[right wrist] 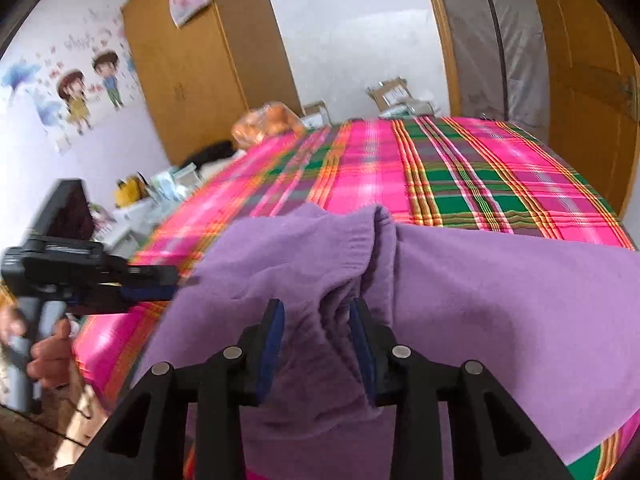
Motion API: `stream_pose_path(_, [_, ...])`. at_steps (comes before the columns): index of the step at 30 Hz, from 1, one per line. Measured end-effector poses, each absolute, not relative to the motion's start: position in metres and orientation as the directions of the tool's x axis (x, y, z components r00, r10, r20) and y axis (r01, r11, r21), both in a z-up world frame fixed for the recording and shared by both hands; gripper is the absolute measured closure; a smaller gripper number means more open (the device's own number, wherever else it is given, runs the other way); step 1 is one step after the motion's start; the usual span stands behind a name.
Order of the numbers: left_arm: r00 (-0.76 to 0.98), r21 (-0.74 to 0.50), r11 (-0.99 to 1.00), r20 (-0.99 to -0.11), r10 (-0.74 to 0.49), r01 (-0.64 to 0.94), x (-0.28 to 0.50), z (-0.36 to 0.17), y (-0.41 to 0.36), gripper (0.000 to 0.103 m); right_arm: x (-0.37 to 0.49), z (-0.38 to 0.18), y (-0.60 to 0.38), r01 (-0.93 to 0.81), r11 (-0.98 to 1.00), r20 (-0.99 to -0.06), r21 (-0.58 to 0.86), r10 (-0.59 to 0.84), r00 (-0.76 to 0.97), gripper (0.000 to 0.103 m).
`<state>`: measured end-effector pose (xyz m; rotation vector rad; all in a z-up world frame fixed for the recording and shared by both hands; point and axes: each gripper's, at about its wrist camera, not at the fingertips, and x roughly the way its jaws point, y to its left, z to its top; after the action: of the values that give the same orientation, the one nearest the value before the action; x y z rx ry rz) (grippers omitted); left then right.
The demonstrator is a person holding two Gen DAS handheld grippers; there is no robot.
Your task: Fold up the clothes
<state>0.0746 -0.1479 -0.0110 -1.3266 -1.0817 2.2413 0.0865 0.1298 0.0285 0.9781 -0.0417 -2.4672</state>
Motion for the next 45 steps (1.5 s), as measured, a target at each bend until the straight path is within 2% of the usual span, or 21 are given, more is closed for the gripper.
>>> stream_pose_path(1, [-0.515, -0.742, -0.664, -0.608, 0.604, 0.096, 0.075, -0.011, -0.147, 0.079, 0.084, 0.027, 0.128, 0.43, -0.881, -0.646, 0.196, -0.446, -0.619, 0.07])
stream_pose_path(3, [-0.512, -0.74, -0.667, -0.608, 0.607, 0.088, 0.076, -0.011, -0.145, 0.079, 0.08, 0.027, 0.129, 0.437, -0.875, -0.64, 0.207, -0.459, -0.616, 0.087])
stream_pose_path(6, [-0.512, -0.725, -0.684, -0.618, 0.596, 0.08, 0.076, -0.011, -0.143, 0.079, 0.083, 0.032, 0.14, 0.423, -0.872, -0.611, 0.246, -0.479, -0.631, 0.092])
stream_pose_path(13, [-0.489, -0.708, -0.702, -0.641, 0.592, 0.077, 0.074, -0.017, -0.138, 0.079, 0.087, 0.021, 0.16, 0.312, -0.91, -0.643, 0.274, -0.414, -0.644, 0.092])
stream_pose_path(19, [-0.473, -0.704, -0.704, -0.653, 0.591, 0.094, 0.071, -0.023, -0.14, 0.079, 0.083, 0.02, 0.161, 0.328, -0.906, -0.663, 0.269, -0.421, -0.619, 0.089])
stream_pose_path(23, [-0.486, -0.701, -0.707, -0.652, 0.582, 0.094, 0.066, -0.02, -0.144, 0.079, 0.076, 0.027, 0.172, 0.32, -0.897, -0.644, 0.307, -0.443, -0.624, 0.076])
stream_pose_path(27, [-0.504, -0.686, -0.722, -0.656, 0.561, 0.09, 0.051, -0.014, -0.147, 0.079, 0.057, 0.036, 0.183, 0.311, -0.879, -0.617, 0.361, -0.475, -0.627, 0.074])
stream_pose_path(33, [-0.51, -0.656, -0.752, -0.671, 0.537, 0.071, 0.022, -0.008, -0.146, 0.079, 0.022, 0.036, 0.175, 0.354, -0.849, -0.632, 0.393, -0.529, -0.567, 0.074])
stream_pose_path(38, [-0.489, -0.686, -0.723, -0.662, 0.568, 0.088, -0.003, -0.015, -0.148, 0.079, 0.001, 0.025, 0.165, 0.375, -0.812, -0.639, 0.447, -0.583, -0.502, 0.074])
stream_pose_path(42, [-0.468, -0.718, -0.686, -0.648, 0.6, 0.114, -0.019, -0.022, -0.152, 0.079, -0.006, 0.02, 0.165, 0.367, -0.803, -0.633, 0.469, -0.596, -0.495, 0.08])
stream_pose_path(45, [-0.467, -0.722, -0.684, -0.644, 0.606, 0.107, -0.028, -0.022, -0.151, 0.079, -0.007, 0.02, 0.167, 0.353, -0.815, -0.63, 0.459, -0.579, -0.518, 0.089])
